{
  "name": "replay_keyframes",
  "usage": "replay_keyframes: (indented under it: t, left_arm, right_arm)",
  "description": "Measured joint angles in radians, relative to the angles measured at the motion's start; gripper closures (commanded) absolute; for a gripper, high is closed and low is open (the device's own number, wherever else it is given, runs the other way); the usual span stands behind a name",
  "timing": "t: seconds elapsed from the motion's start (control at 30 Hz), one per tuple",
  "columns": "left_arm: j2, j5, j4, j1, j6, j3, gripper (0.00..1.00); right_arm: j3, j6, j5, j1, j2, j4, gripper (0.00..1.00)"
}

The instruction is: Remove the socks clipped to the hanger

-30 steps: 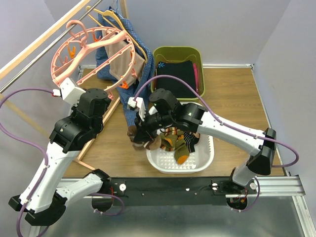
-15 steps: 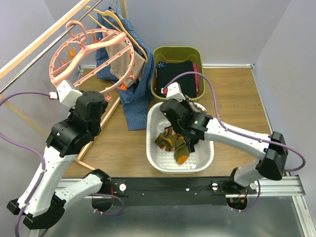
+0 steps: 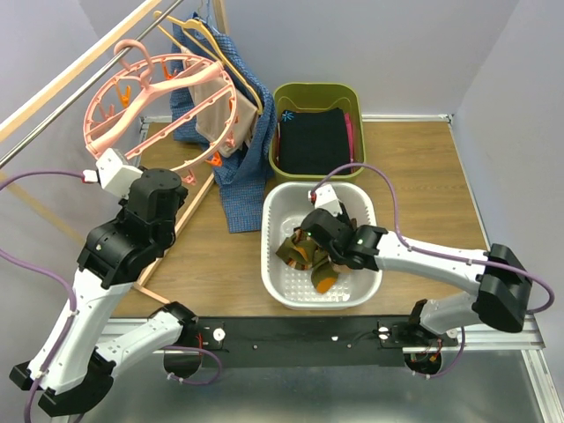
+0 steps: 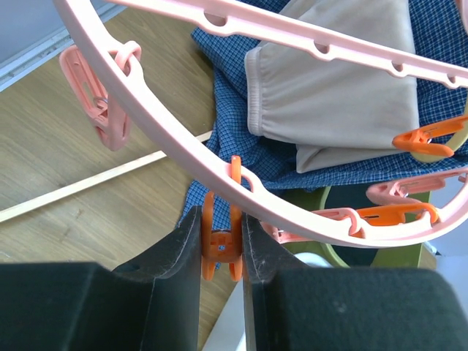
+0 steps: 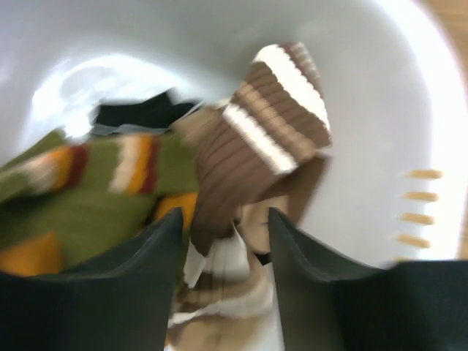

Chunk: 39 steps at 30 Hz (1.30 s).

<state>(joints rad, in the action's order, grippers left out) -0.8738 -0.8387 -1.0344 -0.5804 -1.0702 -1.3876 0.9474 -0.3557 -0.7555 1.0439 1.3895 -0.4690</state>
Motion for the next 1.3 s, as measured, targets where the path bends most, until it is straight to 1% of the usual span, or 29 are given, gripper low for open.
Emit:
replay_keyframes:
  t: [0.07,0.13,0.17,0.2,0.23,0.27,0.33,0.37,0.43,0.47,0.53,0.57,0.67,0.83,0.97,1.0,1.13,1.2,1.3]
  left_arm:
    - [0.003,0.000,0.001,0.000,0.003,0.009,0.77]
    - [0.008,-0.001,0.002,0.000,0.004,0.019,0.75]
    - [0.010,-0.001,0.003,0.000,0.004,0.022,0.70]
    - [0.011,-0.002,0.004,0.000,0.004,0.027,0.68]
    - [0.014,-0.002,0.004,0.000,0.004,0.029,0.64]
    - [0.016,-0.002,0.004,0.000,0.006,0.032,0.55]
    - [0.020,-0.003,0.004,0.000,0.007,0.036,0.46]
    - [0.024,-0.002,0.003,0.000,0.009,0.038,0.37]
    - [0.039,-0.001,0.006,0.000,0.026,0.042,0.30]
    - [0.044,0.002,0.010,0.000,0.031,0.044,0.25]
    - [0.070,0.017,0.031,0.000,0.062,0.050,0.22]
    - [0.080,0.022,0.038,0.000,0.068,0.051,0.17]
    - [0.122,0.052,0.070,0.000,0.102,0.062,0.16]
    - [0.228,0.146,0.165,0.000,0.190,0.079,0.15]
    - [0.332,0.283,0.297,0.000,0.287,0.118,0.15]
    - [0.372,0.344,0.354,0.000,0.311,0.145,0.15]
    - [0.490,0.540,0.525,0.000,0.363,0.249,0.15]
    - [0.520,0.626,0.608,0.000,0.367,0.305,0.15]
    - [0.540,0.758,0.737,0.000,0.363,0.417,0.15]
  right_arm:
    - [-0.027,-0.034,0.095,0.000,-0.030,0.013,0.18]
    - [-0.042,-0.067,0.195,0.000,-0.051,0.035,0.04]
    - [-0.045,-0.073,0.227,0.000,-0.055,0.042,0.03]
    - [-0.046,-0.085,0.257,0.000,-0.058,0.050,0.00]
    - [-0.046,-0.095,0.297,0.000,-0.063,0.058,0.00]
    - [-0.046,-0.105,0.330,0.000,-0.064,0.063,0.00]
    - [-0.043,-0.117,0.391,0.000,-0.077,0.064,0.00]
    - [-0.040,-0.120,0.410,0.000,-0.082,0.064,0.00]
    - [-0.007,-0.126,0.481,0.000,-0.102,0.058,0.00]
    - [0.011,-0.127,0.507,0.000,-0.110,0.058,0.00]
    - [0.051,-0.126,0.568,0.000,-0.130,0.062,0.00]
    - [0.084,-0.126,0.624,0.000,-0.144,0.067,0.00]
    - [0.140,-0.126,0.739,0.000,-0.173,0.091,0.00]
    - [0.208,-0.128,1.014,0.000,-0.229,0.185,0.00]
    - [0.208,-0.141,1.167,0.000,-0.279,0.256,0.00]
    - [0.195,-0.144,1.198,0.002,-0.305,0.286,0.00]
    - [0.094,-0.163,1.228,0.002,-0.415,0.373,0.00]
    - [0.018,-0.179,1.197,0.002,-0.482,0.407,0.00]
    - [-0.145,-0.217,1.105,0.002,-0.626,0.486,0.00]
